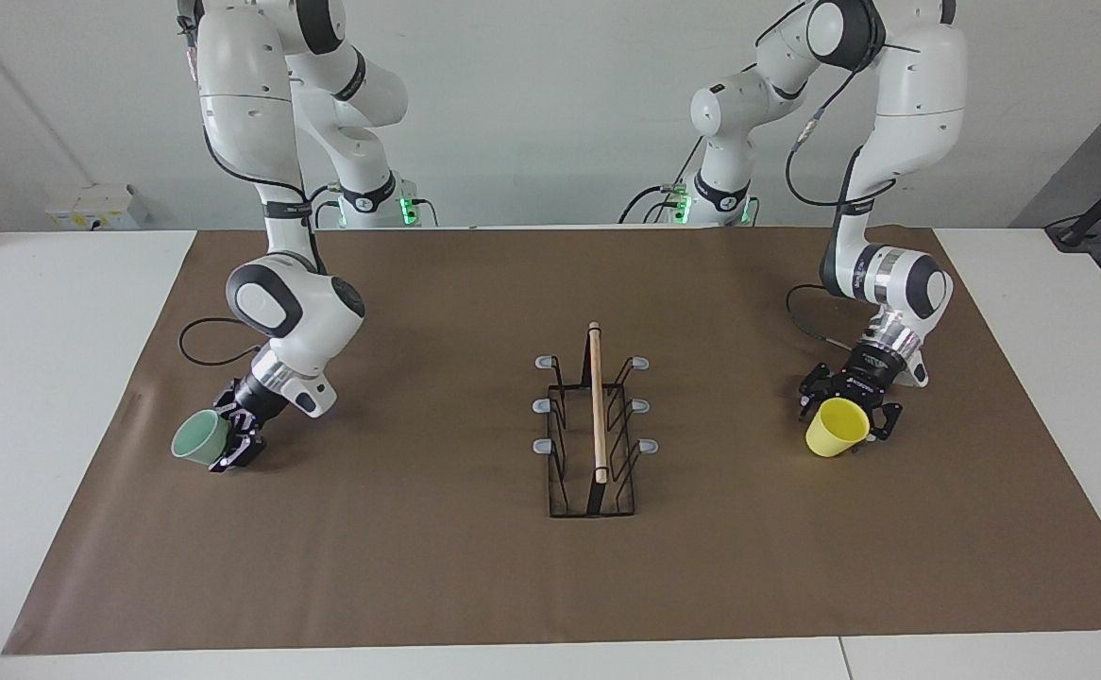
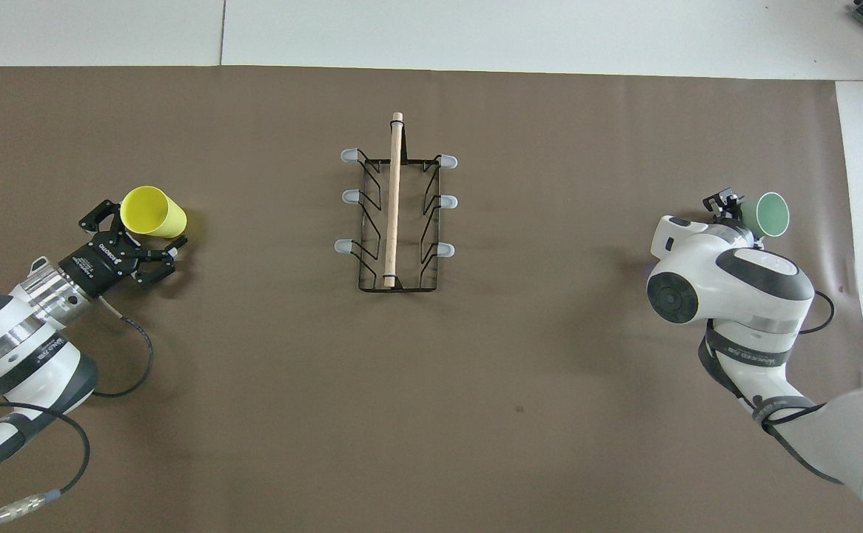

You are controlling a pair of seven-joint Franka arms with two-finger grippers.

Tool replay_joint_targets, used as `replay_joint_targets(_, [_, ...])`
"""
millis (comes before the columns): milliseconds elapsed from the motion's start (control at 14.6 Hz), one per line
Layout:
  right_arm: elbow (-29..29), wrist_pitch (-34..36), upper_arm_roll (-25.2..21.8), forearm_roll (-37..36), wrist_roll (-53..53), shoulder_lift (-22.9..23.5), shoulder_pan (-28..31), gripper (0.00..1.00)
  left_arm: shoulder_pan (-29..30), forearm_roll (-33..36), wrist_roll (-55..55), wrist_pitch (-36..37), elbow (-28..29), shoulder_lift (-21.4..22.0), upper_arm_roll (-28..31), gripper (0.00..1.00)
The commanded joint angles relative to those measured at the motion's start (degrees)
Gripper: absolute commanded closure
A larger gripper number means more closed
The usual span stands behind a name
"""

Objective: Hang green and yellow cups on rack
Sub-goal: 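Grasp the yellow cup with the left gripper while the right gripper grasps the green cup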

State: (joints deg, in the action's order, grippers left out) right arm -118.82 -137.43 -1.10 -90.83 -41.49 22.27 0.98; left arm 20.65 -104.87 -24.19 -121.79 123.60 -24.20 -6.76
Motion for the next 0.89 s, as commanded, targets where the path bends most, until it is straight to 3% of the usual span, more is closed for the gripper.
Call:
replay_joint_targets(0, [-0.1,-0.7,0.4,-0.3,-0.3,-0.9,0.2,1.00,0.2,-1.8,1.5,-1.3,-1.3,-1.2,-1.0,0.00])
replay_joint_targets(411, [0.9,-1.1,1.9,17.3,-5.1,-4.3,0.1,1.00,0.1,-2.4,2.3,-2.4,-1.7,-1.5,-1.8,0.00])
replay_joint_targets(617, [2.0,-0.2,3.9,33.5,-5.8,-6.8,-0.5,1.00,0.0,-3.9,4.1,-2.7,-1.7,-1.5,-2.6,0.00])
replay_joint_targets(823, [2.0,1.5,5.7,43.0,-5.8,-9.1,-0.6,1.00,-0.3,-4.6,4.2,-3.2,-1.9,-1.5,-2.6,0.10])
